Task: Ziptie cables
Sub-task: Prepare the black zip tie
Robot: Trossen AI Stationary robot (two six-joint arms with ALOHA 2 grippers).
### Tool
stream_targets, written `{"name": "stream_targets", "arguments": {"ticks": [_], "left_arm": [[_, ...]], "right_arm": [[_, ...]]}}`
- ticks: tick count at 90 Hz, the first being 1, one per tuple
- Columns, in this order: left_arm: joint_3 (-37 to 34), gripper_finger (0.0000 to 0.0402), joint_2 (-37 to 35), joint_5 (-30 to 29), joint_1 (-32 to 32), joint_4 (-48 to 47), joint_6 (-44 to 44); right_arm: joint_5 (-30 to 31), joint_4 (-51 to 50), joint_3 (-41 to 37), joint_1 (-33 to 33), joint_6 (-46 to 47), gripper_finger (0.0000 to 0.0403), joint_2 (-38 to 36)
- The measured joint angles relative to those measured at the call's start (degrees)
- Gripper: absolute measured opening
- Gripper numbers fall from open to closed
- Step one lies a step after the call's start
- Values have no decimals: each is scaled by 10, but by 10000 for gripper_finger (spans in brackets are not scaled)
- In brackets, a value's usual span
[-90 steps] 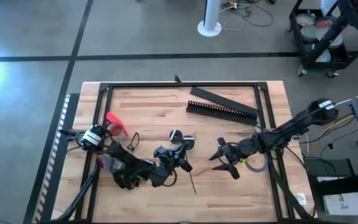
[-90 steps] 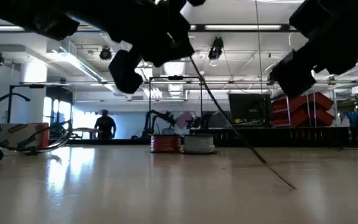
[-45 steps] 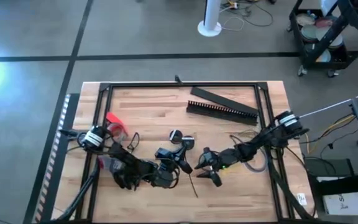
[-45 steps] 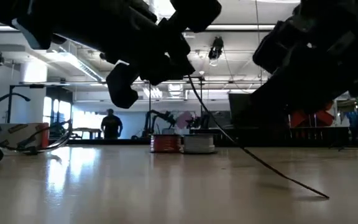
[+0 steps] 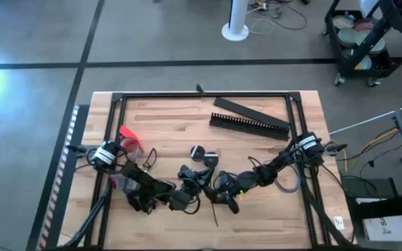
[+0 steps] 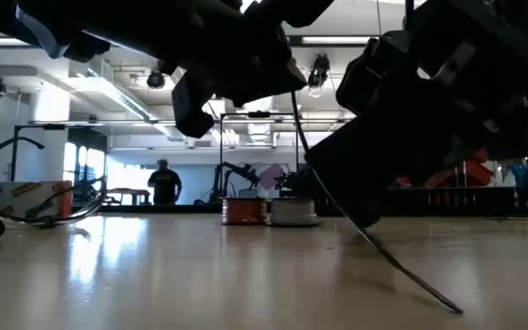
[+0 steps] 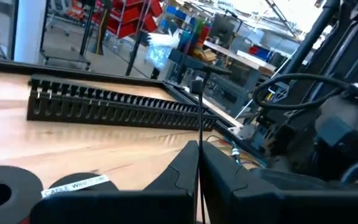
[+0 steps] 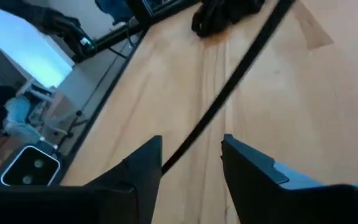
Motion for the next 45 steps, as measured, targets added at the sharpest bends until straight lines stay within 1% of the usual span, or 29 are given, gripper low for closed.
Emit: {"name": "stream_targets", "arguments": {"ticks": [12, 29, 36, 45], "left_arm": [[0, 0, 0, 0, 0, 0, 1], [0, 0, 0, 0, 0, 1, 1], [0, 0, 0, 0, 0, 1, 1], [0, 0, 0, 0, -4, 1, 8]], "right_arm": [[2, 6, 8, 0, -1, 94, 1], [-1, -1, 26, 3, -9, 13, 8], [-13, -22, 25, 2, -8, 7, 6], [-20, -88, 17, 1, -7, 4, -14]]}}
